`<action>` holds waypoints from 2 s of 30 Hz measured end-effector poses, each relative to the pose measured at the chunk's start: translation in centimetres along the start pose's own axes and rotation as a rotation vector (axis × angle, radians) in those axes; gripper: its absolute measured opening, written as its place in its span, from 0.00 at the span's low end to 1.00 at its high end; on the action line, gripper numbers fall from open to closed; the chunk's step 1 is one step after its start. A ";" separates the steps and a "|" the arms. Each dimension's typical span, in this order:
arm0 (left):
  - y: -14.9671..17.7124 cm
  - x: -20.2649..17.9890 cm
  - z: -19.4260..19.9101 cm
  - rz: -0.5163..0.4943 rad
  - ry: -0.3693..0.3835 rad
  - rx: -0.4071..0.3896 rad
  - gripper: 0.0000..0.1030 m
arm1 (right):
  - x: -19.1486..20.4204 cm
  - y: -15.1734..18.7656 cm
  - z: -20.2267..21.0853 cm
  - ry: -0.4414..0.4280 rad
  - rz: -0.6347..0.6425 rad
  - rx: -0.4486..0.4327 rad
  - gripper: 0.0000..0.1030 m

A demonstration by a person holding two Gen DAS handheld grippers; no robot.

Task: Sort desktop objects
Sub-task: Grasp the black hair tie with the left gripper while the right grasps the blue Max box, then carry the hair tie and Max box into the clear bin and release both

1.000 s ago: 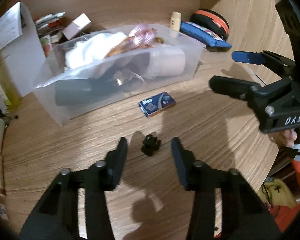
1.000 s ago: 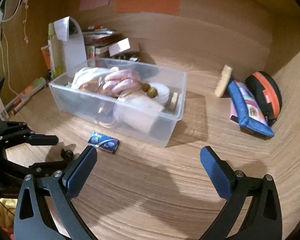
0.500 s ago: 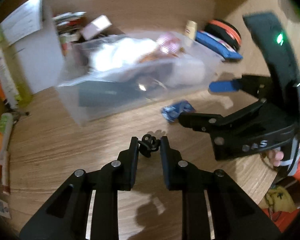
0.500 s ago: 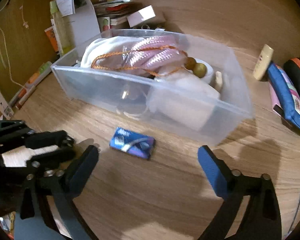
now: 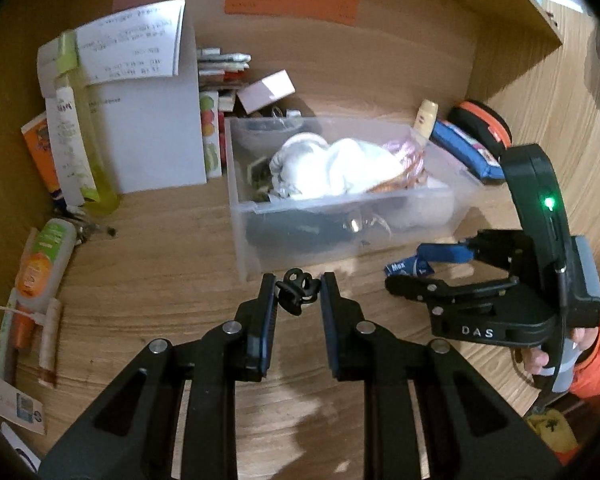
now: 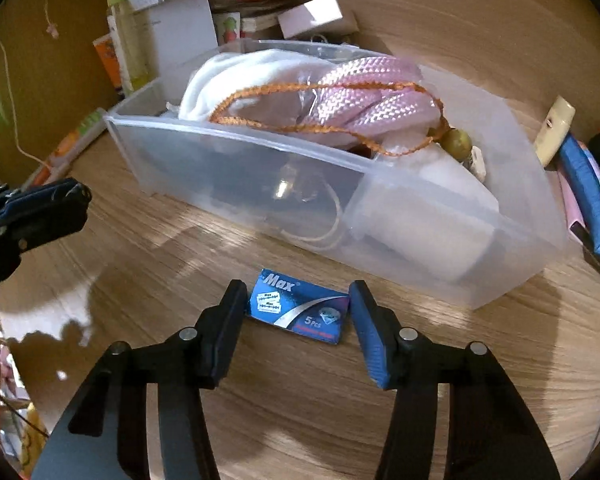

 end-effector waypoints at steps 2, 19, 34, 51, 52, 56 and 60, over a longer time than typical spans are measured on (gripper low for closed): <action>-0.3 -0.1 0.3 -0.001 0.000 -0.016 0.20 | 0.0 0.0 0.6 0.002 0.005 -0.017 0.48; -3.7 -0.6 2.7 -0.006 -0.015 -0.147 0.20 | -5.1 -2.9 11.0 0.003 -0.087 -0.304 0.48; -6.2 0.7 -0.4 0.006 -0.009 -0.149 0.20 | -10.0 -5.2 9.2 0.014 -0.180 -0.298 0.48; -7.4 2.8 -5.9 0.078 0.016 -0.072 0.20 | -9.1 -6.2 3.9 -0.031 -0.148 -0.238 0.48; -7.4 2.8 -5.9 0.079 0.018 -0.070 0.20 | -9.1 -6.2 3.9 -0.031 -0.148 -0.240 0.48; -7.4 2.8 -5.8 0.079 0.022 -0.076 0.20 | -9.2 -6.2 3.7 -0.029 -0.153 -0.240 0.49; -7.5 2.9 -5.9 0.088 0.013 -0.072 0.20 | -9.1 -6.2 3.7 -0.028 -0.136 -0.229 0.49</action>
Point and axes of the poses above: each gripper's, at about its wrist camera, not at the fingertips, and z roughly against the way its jaws point, x to its left, y to its underside, the point moved 2 cm from there along -z, roughly the way its jaws point, and after that the axes turned 1 degree about y, right-handed, at the moved point
